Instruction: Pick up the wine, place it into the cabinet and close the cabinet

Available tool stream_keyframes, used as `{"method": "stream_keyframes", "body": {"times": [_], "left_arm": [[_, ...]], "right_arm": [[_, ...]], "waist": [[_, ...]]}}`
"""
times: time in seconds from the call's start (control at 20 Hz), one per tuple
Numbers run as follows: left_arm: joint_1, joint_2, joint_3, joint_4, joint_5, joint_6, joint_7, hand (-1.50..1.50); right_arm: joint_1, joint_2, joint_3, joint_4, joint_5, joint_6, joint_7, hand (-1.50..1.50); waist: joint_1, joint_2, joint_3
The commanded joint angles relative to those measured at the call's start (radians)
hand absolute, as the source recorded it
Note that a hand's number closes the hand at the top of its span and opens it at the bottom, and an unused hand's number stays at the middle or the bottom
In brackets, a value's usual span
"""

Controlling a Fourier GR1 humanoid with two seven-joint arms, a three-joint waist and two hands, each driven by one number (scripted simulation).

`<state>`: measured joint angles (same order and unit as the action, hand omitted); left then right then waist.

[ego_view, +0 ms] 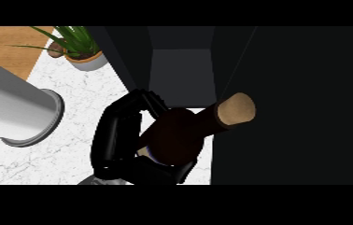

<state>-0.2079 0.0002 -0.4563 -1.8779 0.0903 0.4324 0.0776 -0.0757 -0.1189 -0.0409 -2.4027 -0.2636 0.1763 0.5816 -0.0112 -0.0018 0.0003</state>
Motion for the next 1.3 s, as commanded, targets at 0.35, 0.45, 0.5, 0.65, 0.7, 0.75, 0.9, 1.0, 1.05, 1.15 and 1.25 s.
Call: {"method": "stream_keyframes", "body": {"times": [0.35,0.45,0.5,0.65,0.7,0.75,0.9,1.0,1.05,1.15,1.25], "left_arm": [[-0.304,0.000,-0.070,0.168,-0.035,0.290,0.077,1.50],[-0.302,0.000,-0.053,0.194,-0.002,0.269,0.082,1.50],[-0.304,0.000,-0.056,0.221,-0.001,0.269,0.033,1.50],[-0.301,0.000,-0.061,0.245,-0.010,0.268,0.010,1.50],[-0.246,0.016,-0.037,0.203,-0.043,0.235,0.027,1.50],[-0.270,0.000,-0.081,0.192,-0.076,0.284,0.055,1.50],[-0.378,0.000,-0.081,0.342,0.032,0.353,-0.022,1.50],[-0.346,0.000,-0.040,0.361,0.085,0.302,-0.101,1.50],[-0.357,0.000,-0.035,0.334,0.068,0.300,-0.037,1.50],[-0.387,0.000,-0.045,0.399,0.138,0.344,-0.091,1.50],[-0.310,0.000,-0.094,0.413,0.174,0.365,-0.217,1.50]], "right_arm": [[0.074,0.002,-0.023,-0.146,-0.115,0.017,0.040,-1.50],[0.013,-0.017,-0.016,-0.153,-0.087,-0.016,0.103,-1.50],[0.044,-0.003,-0.013,-0.137,-0.087,0.003,0.059,-1.50],[0.056,0.008,-0.025,-0.050,-0.069,0.040,-0.036,-1.50],[0.156,0.018,-0.001,-0.237,-0.083,0.009,0.047,-1.50],[0.018,-0.034,-0.050,-0.160,-0.136,-0.007,0.103,-1.50],[0.018,-0.008,0.001,-0.144,-0.070,-0.007,0.075,-1.50],[0.025,-0.018,-0.020,-0.153,-0.101,-0.003,0.087,-1.50],[0.036,-0.041,-0.066,-0.165,-0.132,0.010,0.090,-1.50],[0.042,-0.018,-0.034,-0.155,-0.094,0.008,0.062,-1.50],[0.020,-0.016,-0.012,-0.168,-0.084,-0.020,0.107,-1.50]], "waist": [[-0.010,0.000,0.001],[-0.002,0.001,0.000],[-0.003,0.001,0.000],[0.002,0.002,0.000],[-0.007,-0.003,0.000],[0.003,-0.001,0.000],[-0.007,0.002,0.000],[-0.005,0.002,-0.001],[-0.003,0.000,0.000],[-0.008,0.001,0.000],[-0.008,0.001,-0.001]]}}
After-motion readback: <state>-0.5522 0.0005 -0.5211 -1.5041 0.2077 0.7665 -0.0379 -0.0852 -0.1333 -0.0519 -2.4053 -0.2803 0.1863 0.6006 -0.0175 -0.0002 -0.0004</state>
